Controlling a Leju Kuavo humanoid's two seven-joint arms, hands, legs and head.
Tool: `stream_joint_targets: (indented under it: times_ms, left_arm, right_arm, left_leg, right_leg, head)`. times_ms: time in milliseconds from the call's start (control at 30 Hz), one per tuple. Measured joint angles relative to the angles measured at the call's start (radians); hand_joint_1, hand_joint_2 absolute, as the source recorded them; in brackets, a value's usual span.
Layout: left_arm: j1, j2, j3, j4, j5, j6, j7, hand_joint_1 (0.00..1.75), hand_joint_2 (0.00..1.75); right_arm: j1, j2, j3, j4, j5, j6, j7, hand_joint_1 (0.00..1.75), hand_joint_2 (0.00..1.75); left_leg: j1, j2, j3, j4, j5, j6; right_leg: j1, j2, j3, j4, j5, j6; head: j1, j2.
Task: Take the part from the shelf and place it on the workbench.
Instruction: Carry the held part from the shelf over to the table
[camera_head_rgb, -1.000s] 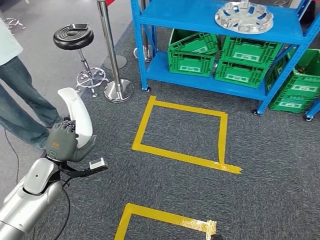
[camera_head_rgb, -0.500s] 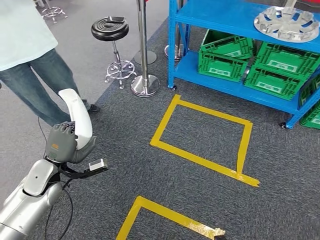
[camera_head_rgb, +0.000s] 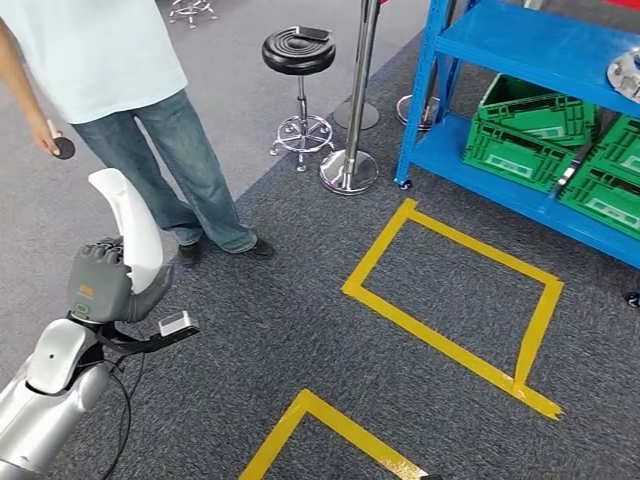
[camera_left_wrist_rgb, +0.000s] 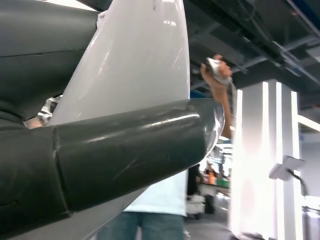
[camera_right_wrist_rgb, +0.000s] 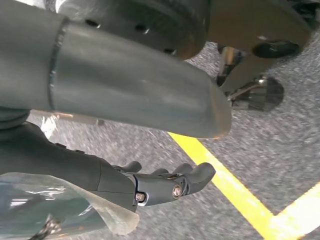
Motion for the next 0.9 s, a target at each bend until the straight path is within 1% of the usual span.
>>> stream_joint_targets:
  times_ms: [33,67,100,133,167,200,233,267,300,333,367,400,433,467,500,533,567,600,633,667,700,733,767,800,833,867,900]
  left_arm:
    - [0.002,0.0,0.002,-0.004,0.0,0.0,0.0,1.75,0.0]
    - [0.004,0.0,0.003,-0.007,-0.001,-0.001,0.0,1.75,0.0]
    - [0.007,0.0,0.004,-0.009,-0.002,-0.002,-0.001,1.75,0.0]
    - [0.009,0.0,0.005,-0.011,-0.003,-0.002,-0.001,1.75,0.0]
    - [0.009,0.0,0.005,-0.013,-0.004,-0.003,-0.002,1.75,0.0]
    - [0.007,-0.001,0.006,-0.015,-0.004,-0.003,-0.002,1.75,0.0]
    - [0.005,-0.002,0.006,-0.016,-0.004,-0.003,-0.002,1.75,0.0]
    - [0.004,-0.003,0.006,-0.017,-0.004,-0.004,-0.002,1.75,0.0]
    - [0.004,-0.005,0.006,-0.017,-0.004,-0.005,-0.003,1.75,0.0]
    - [0.004,-0.006,0.006,-0.017,-0.002,-0.006,-0.003,1.75,0.0]
    - [0.002,-0.008,0.006,-0.017,0.0,-0.008,-0.005,1.75,0.0]
    - [-0.001,-0.009,0.006,-0.017,0.004,-0.009,-0.006,1.75,0.0]
    - [-0.006,-0.011,0.006,-0.017,0.007,-0.009,-0.009,1.75,0.0]
    - [-0.013,-0.012,0.006,-0.017,0.009,-0.009,-0.012,1.75,0.0]
    - [-0.02,-0.014,0.005,-0.017,0.011,-0.009,-0.014,1.75,0.0]
    - [-0.026,-0.016,0.005,-0.017,0.011,-0.009,-0.016,1.75,0.0]
    - [-0.029,-0.017,0.005,-0.017,0.01,-0.009,-0.018,1.75,0.0]
    - [-0.03,-0.017,0.005,-0.018,0.008,-0.008,-0.018,1.75,0.0]
    - [-0.03,-0.017,0.006,-0.019,0.003,-0.006,-0.018,1.75,0.0]
    - [-0.03,-0.017,0.007,-0.022,-0.004,-0.004,-0.018,1.75,0.0]
    - [-0.03,-0.017,0.008,-0.025,-0.012,-0.001,-0.018,1.75,0.0]
    - [-0.029,-0.017,0.009,-0.029,-0.019,0.002,-0.017,1.75,0.0]
    - [-0.027,-0.017,0.01,-0.033,-0.026,0.003,-0.016,1.75,0.0]
    - [-0.022,-0.017,0.01,-0.035,-0.029,0.005,-0.016,1.75,0.0]
    - [-0.018,-0.017,0.011,-0.037,-0.031,0.005,-0.015,1.75,0.0]
    - [-0.015,-0.017,0.011,-0.038,-0.033,0.005,-0.015,1.75,0.0]
    - [-0.014,-0.017,0.011,-0.04,-0.033,0.005,-0.015,1.75,0.0]
  right_arm:
    - [-0.001,0.0,0.0,0.0,0.0,0.001,0.003,0.0,0.0]
    - [-0.002,0.0,0.0,0.0,0.002,0.002,0.008,0.0,0.0]
    - [-0.003,0.0,0.0,0.0,0.005,0.003,0.012,0.0,0.0]
    - [-0.004,-0.001,0.0,0.0,0.009,0.004,0.015,0.0,0.0]
    - [-0.003,-0.002,0.0,0.001,0.014,0.004,0.018,0.0,0.0]
    - [-0.003,-0.003,0.0,0.001,0.017,0.004,0.018,0.0,0.0]
    - [-0.002,-0.003,0.0,0.001,0.019,0.004,0.018,0.0,0.0]
    - [-0.001,-0.003,0.0,0.001,0.02,0.003,0.019,0.0,0.0]
    - [0.0,-0.003,0.0,0.001,0.021,0.003,0.02,0.0,0.0]
    - [0.001,-0.003,0.0,0.001,0.021,0.002,0.022,0.0,0.0]
    - [0.001,-0.003,0.0,0.001,0.021,0.002,0.025,0.0,0.0]
    - [0.0,-0.003,0.0,0.001,0.022,0.001,0.027,0.0,0.0]
    - [0.0,-0.003,0.0,0.001,0.022,0.001,0.029,0.0,0.0]
    - [-0.001,-0.004,0.0,0.001,0.022,0.001,0.03,0.0,0.0]
    - [-0.002,-0.004,0.0,0.001,0.023,0.002,0.03,0.0,0.0]
    - [-0.003,-0.004,0.0,0.001,0.023,0.002,0.031,0.0,0.0]
    - [-0.004,-0.004,0.0,0.001,0.023,0.003,0.03,0.0,0.0]
    - [-0.005,-0.004,0.0,0.001,0.023,0.001,0.029,0.0,0.0]
    - [-0.006,-0.004,0.0,0.0,0.024,-0.002,0.025,0.0,0.0]
    - [-0.008,-0.004,0.0,0.0,0.025,-0.009,0.018,0.0,0.0]
    - [-0.009,-0.004,0.0,0.0,0.026,-0.018,0.008,0.0,0.0]
    - [-0.009,-0.005,0.0,0.0,0.026,-0.027,-0.002,0.0,0.0]
    - [-0.009,-0.005,0.0,0.0,0.027,-0.033,-0.01,0.0,0.0]
    - [-0.007,-0.005,0.0,0.0,0.027,-0.037,-0.014,0.0,0.0]
    - [-0.005,-0.005,0.0,0.0,0.027,-0.038,-0.017,0.0,0.0]
    - [-0.004,-0.005,0.0,0.0,0.027,-0.038,-0.017,0.0,0.0]
    - [-0.003,-0.005,0.0,0.001,0.027,-0.037,-0.016,0.0,0.0]
  left_leg:
    - [0.001,-0.012,-0.005,0.001,0.002,-0.006]
    - [0.004,-0.024,-0.009,0.001,0.005,-0.011]
    - [0.005,-0.028,-0.012,0.001,0.006,-0.017]
    - [0.005,-0.014,-0.017,0.009,0.001,-0.022]
    - [0.004,0.012,-0.028,0.033,-0.014,-0.027]
    - [0.003,0.044,-0.048,0.077,-0.04,-0.031]
    - [0.004,0.073,-0.076,0.137,-0.071,-0.036]
    - [0.007,0.088,-0.107,0.204,-0.1,-0.04]
    - [0.009,0.093,-0.131,0.256,-0.116,-0.043]
    - [0.012,0.096,-0.141,0.278,-0.115,-0.044]
    - [0.013,0.099,-0.132,0.262,-0.096,-0.044]
    - [0.013,0.108,-0.104,0.207,-0.062,-0.043]
    - [0.011,0.134,-0.068,0.137,-0.033,-0.04]
    - [0.005,0.16,-0.036,0.073,-0.012,-0.035]
    - [-0.001,0.182,-0.015,0.029,-0.002,-0.029]
    - [-0.007,0.194,-0.008,0.01,-0.004,-0.022]
    - [-0.011,0.186,-0.009,0.006,-0.006,-0.016]
    - [-0.01,0.174,-0.009,0.004,-0.004,-0.009]
    - [-0.008,0.161,-0.008,0.0,-0.002,-0.003]
    - [-0.005,0.149,-0.006,-0.004,0.001,0.003]
    - [-0.002,0.137,-0.004,-0.008,0.003,0.009]
    - [0.0,0.125,-0.004,-0.009,0.003,0.013]
    - [0.0,0.113,-0.004,-0.008,0.003,0.015]
    - [0.0,0.098,-0.004,-0.008,0.003,0.017]
    - [-0.001,0.083,-0.004,-0.007,0.002,0.017]
    - [-0.001,0.066,-0.003,-0.006,0.002,0.016]
    - [0.0,0.05,-0.003,-0.004,0.001,0.015]
  right_leg:
    - [0.0,0.009,0.009,-0.014,-0.003,-0.001]
    - [0.001,0.001,0.013,-0.019,-0.003,-0.002]
    - [0.001,-0.011,0.015,-0.02,-0.001,-0.005]
    - [0.001,-0.024,0.017,-0.023,0.001,-0.01]
    - [0.0,-0.037,0.019,-0.026,0.003,-0.014]
    - [0.0,-0.051,0.021,-0.028,0.004,-0.019]
    - [0.003,-0.064,0.022,-0.029,0.003,-0.022]
    - [0.004,-0.078,0.022,-0.029,0.001,-0.024]
    - [0.006,-0.092,0.022,-0.028,0.0,-0.026]
    - [0.006,-0.107,0.022,-0.028,-0.002,-0.026]
    - [0.007,-0.12,0.024,-0.028,-0.003,-0.026]
    - [0.007,-0.133,0.026,-0.028,-0.006,-0.024]
    - [0.007,-0.145,0.029,-0.028,-0.008,-0.022]
    - [0.01,-0.156,0.032,-0.028,-0.012,-0.018]
    - [0.013,-0.168,0.034,-0.028,-0.015,-0.014]
    - [0.016,-0.179,0.035,-0.028,-0.017,-0.01]
    - [0.018,-0.192,0.037,-0.029,-0.019,-0.006]
    - [0.017,-0.201,0.039,-0.03,-0.022,-0.001]
    - [0.014,-0.189,0.038,-0.025,-0.029,0.004]
    - [0.012,-0.165,0.03,-0.006,-0.044,0.008]
    - [0.01,-0.132,0.011,0.035,-0.067,0.011]
    - [0.008,-0.099,-0.019,0.094,-0.095,0.012]
    - [0.008,-0.083,-0.055,0.164,-0.124,0.012]
    - [0.008,-0.078,-0.089,0.225,-0.141,0.013]
    - [0.008,-0.076,-0.112,0.257,-0.14,0.013]
    - [0.007,-0.075,-0.117,0.25,-0.119,0.012]
    - [0.006,-0.069,-0.103,0.205,-0.081,0.011]
  head:
    - [-0.001,0.0]
    - [-0.001,0.0]
    - [-0.002,0.0]
    - [-0.003,0.0]
    - [-0.006,0.0]
    - [-0.008,0.0]
    - [-0.011,0.0]
    - [-0.012,0.0]
    - [-0.012,0.0]
    - [-0.012,0.0]
    - [-0.012,0.0]
    - [-0.012,0.0]
    - [-0.012,0.0]
    - [-0.012,0.0]
    - [-0.012,0.0]
    - [-0.011,0.0]
    - [-0.01,0.0]
    - [-0.01,0.0]
    - [-0.009,0.0]
    - [-0.007,0.0]
    - [-0.004,0.0]
    - [-0.001,0.0]
    - [0.0,0.0]
    - [0.001,0.0]
    - [0.0,0.0]
    - [0.0,0.0]
    - [0.0,0.0]
